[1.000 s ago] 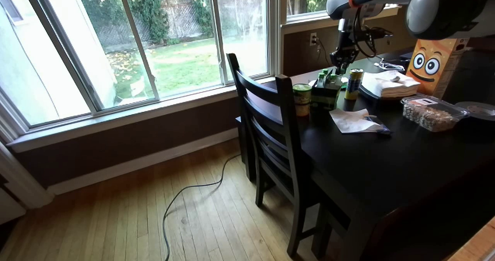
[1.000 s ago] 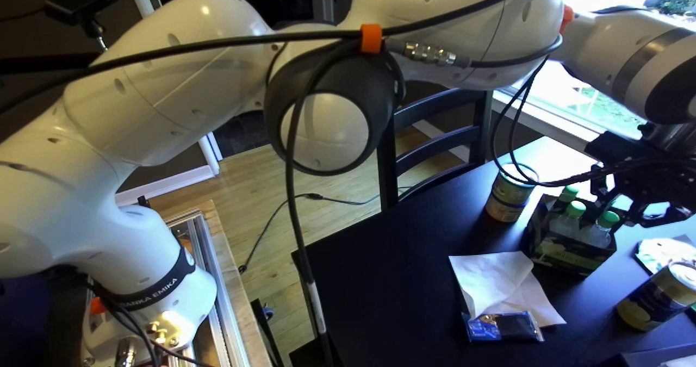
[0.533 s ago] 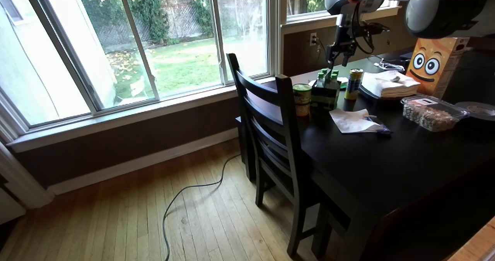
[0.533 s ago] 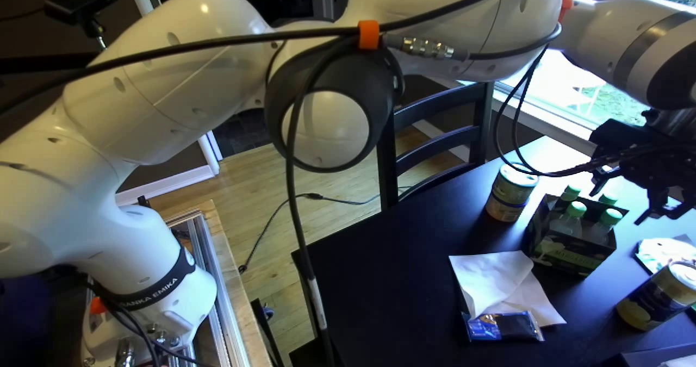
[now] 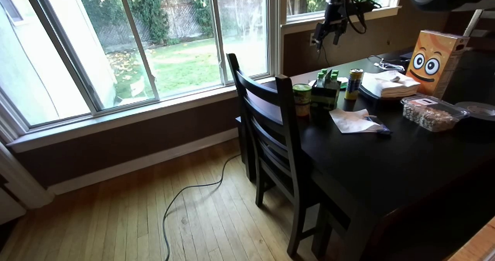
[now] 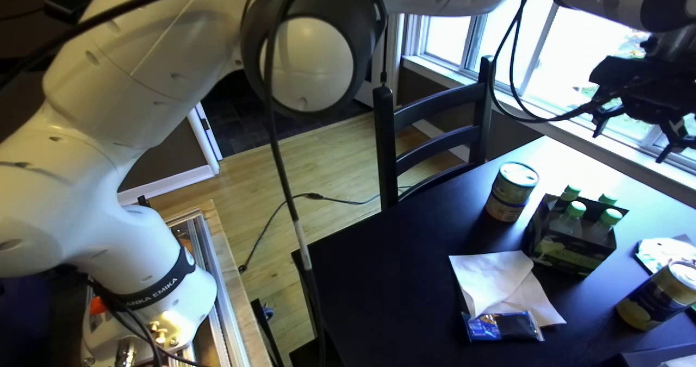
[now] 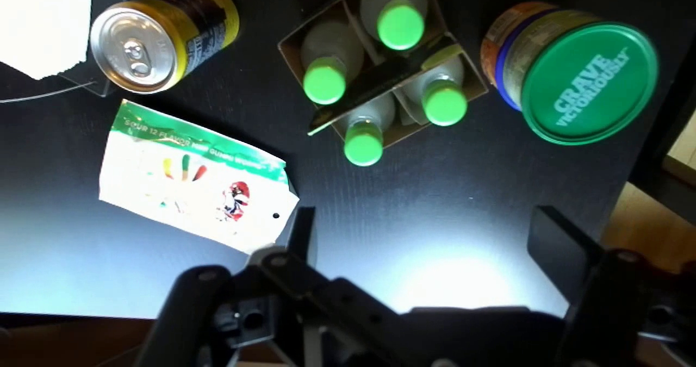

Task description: Put the bottles inside the crate

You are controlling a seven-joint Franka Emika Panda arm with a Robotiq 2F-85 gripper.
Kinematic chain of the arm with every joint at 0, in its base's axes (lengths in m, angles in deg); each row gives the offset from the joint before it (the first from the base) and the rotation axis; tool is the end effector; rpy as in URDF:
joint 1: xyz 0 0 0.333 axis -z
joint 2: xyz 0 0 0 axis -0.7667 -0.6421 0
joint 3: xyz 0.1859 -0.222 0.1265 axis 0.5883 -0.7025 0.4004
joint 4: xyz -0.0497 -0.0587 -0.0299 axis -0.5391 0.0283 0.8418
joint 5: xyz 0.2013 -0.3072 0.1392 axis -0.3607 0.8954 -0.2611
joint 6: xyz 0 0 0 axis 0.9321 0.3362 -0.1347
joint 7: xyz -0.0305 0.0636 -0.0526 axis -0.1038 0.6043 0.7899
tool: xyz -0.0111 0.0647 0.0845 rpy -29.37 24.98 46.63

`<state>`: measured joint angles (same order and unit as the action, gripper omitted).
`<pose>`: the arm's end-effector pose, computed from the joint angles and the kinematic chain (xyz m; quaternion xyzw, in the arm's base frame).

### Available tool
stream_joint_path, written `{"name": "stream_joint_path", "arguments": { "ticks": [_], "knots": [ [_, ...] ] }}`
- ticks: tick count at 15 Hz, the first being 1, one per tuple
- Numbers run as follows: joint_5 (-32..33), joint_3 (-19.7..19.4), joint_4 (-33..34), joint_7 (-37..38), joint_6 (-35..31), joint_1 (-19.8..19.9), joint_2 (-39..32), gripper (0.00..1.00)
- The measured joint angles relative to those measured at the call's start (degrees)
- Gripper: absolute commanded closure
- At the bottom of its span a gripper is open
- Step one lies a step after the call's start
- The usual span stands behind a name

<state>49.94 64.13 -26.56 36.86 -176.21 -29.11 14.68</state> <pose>0.7386 -0.2999 0.4092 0.9955 -0.0057 0.0897 0.0310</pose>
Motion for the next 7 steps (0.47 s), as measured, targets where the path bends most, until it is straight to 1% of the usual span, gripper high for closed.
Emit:
{"name": "stream_joint_path", "arguments": {
  "ticks": [2, 4, 7],
  "knots": [
    [0.97, -0.54, -3.64, 2.87, 0.75, -2.32, 3.28, 0.0],
    [1.4, -0.56, -8.18, 3.93, 1.72, -4.59, 6.75, 0.0],
    [1.41, -0.55, -9.03, 4.04, 1.72, -5.3, 7.45, 0.0]
  ]
}}
